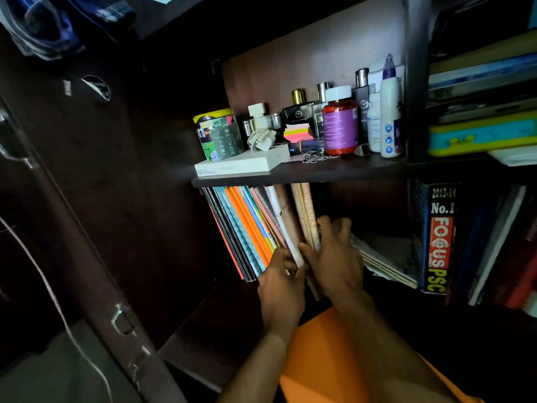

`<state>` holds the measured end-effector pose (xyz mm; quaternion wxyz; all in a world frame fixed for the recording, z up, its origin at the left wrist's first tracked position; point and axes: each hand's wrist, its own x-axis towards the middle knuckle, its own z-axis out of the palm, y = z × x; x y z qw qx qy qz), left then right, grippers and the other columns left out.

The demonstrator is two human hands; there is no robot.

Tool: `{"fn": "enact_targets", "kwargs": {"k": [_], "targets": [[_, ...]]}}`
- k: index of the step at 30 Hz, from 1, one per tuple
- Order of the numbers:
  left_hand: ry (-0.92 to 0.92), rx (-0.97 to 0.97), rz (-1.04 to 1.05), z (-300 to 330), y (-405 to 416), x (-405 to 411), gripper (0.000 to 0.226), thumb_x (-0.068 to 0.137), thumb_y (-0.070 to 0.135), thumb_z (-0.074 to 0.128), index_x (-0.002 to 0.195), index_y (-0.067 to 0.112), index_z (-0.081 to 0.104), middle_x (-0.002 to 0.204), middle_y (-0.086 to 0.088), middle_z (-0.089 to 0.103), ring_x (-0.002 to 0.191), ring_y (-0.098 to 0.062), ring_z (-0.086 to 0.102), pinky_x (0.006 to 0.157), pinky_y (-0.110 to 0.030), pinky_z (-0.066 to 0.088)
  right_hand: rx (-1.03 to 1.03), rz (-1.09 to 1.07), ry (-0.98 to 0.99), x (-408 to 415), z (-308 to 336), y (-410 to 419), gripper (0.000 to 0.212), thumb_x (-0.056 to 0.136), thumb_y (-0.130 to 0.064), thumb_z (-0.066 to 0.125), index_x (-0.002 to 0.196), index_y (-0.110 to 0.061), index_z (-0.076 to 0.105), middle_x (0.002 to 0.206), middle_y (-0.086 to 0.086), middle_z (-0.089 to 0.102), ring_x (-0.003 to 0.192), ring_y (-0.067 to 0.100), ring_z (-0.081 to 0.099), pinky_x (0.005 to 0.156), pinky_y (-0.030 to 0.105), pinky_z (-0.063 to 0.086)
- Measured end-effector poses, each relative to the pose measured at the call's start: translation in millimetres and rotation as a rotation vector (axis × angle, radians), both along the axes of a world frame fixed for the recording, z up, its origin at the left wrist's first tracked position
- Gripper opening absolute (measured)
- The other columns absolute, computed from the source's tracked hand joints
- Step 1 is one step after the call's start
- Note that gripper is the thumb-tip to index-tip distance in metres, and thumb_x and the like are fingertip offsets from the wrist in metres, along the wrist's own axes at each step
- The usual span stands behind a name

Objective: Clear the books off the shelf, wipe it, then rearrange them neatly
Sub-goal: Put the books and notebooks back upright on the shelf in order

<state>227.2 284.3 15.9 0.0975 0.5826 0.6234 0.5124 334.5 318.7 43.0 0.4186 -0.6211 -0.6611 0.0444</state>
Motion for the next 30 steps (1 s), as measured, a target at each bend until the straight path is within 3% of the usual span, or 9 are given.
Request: {"fn": "enact_targets", "kwargs": {"k": [4,7,10,13,16,19,21,27,30], "targets": [[-0.043,0.014,0.052,6.8,15.1,6.8,0.014,0.098,0.016,0.064,0.089,0.02,0.055,0.065,0.01,0.056,0.068,0.006,0.057,0.051,-0.011,0.037,-0.013,0.075,0.027,-1.2,0.2,2.7,0.052,0.093,-0.05,0.063,0.135,-0.029,0.04,0.147,0.002,0.028,0.11,0.031,0.062,0.088,0.043,0.053],[-0.095,0.02,0.018,7.7,22.5,5.9,0.023,0.091,-0.007,0.052,0.086,0.016,0.051,0.063,0.005,0.052,0.055,0.002,0.053,0.046,-0.013,0.037,-0.006,0.185,0.027,-0.1,-2.8,7.2,0.051,0.091,-0.048,0.066,0.133,-0.031,0.043,0.146,-0.002,0.032,0.11,0.027,0.062,0.088,0.042,0.055],[-0.047,-0.011,-0.01,8.2,26.3,-3.5,0.027,0.086,-0.009,0.053,0.086,0.017,0.05,0.064,0.002,0.057,0.057,-0.002,0.056,0.05,-0.018,0.042,-0.017,0.314,0.039,4.6,-8.3,13.2,0.056,0.091,-0.038,0.068,0.141,-0.03,0.045,0.144,-0.004,0.045,0.119,0.024,0.057,0.094,0.038,0.05],[-0.023,-0.088,-0.178,10.3,22.0,-23.6,0.021,0.093,0.011,0.07,0.097,0.024,0.054,0.076,0.005,0.068,0.07,-0.004,0.066,0.064,-0.031,0.054,-0.026,0.364,0.085,8.5,-10.0,15.7,0.06,0.091,-0.031,0.071,0.145,-0.028,0.047,0.144,-0.005,0.053,0.127,0.021,0.054,0.101,0.033,0.045],[0.053,-0.222,-0.376,-1.1,-8.6,-52.8,0.023,0.093,0.049,0.07,0.108,0.033,0.063,0.097,0.013,0.071,0.092,0.002,0.067,0.082,-0.027,0.054,-0.015,0.357,0.098,8.1,-12.7,15.5,0.059,0.09,-0.033,0.073,0.145,-0.027,0.05,0.143,-0.003,0.057,0.127,0.022,0.055,0.102,0.034,0.046],[0.35,-0.319,-0.569,-22.6,-38.7,-74.4,0.045,0.082,0.071,0.067,0.113,0.039,0.068,0.114,0.019,0.061,0.118,0.005,0.052,0.112,-0.03,0.032,-0.002,0.331,0.074,4.3,-14.5,14.8,0.06,0.088,-0.034,0.075,0.142,-0.026,0.052,0.141,-0.001,0.059,0.125,0.025,0.057,0.1,0.035,0.047],[0.461,-0.369,-0.61,-27.9,-43.0,-74.4,0.056,0.071,0.076,0.071,0.115,0.041,0.065,0.12,0.019,0.051,0.123,0.005,0.042,0.12,-0.033,0.017,0.001,0.303,0.069,3.3,-14.1,12.8,0.059,0.088,-0.034,0.075,0.141,-0.026,0.053,0.14,0.0,0.06,0.124,0.026,0.057,0.099,0.035,0.047],[0.463,-0.327,-0.588,-21.8,-40.4,-72.3,0.049,0.068,0.078,0.068,0.1,0.042,0.057,0.109,0.018,0.056,0.113,-0.006,0.046,0.103,-0.039,0.037,-0.101,0.245,-0.033,-4.4,9.8,1.0,0.058,0.09,-0.039,0.07,0.141,-0.021,0.049,0.138,0.005,0.059,0.123,0.027,0.057,0.097,0.038,0.048],[0.167,-0.304,-0.616,-22.8,-41.9,-78.6,0.04,0.077,0.062,0.075,0.1,0.035,0.056,0.1,0.013,0.062,0.094,-0.007,0.06,0.078,-0.031,0.05,-0.164,0.257,-0.139,-5.3,21.2,-8.6,0.067,0.087,-0.047,0.071,0.142,-0.021,0.042,0.141,0.011,0.053,0.126,0.032,0.054,0.099,0.041,0.047]]}}
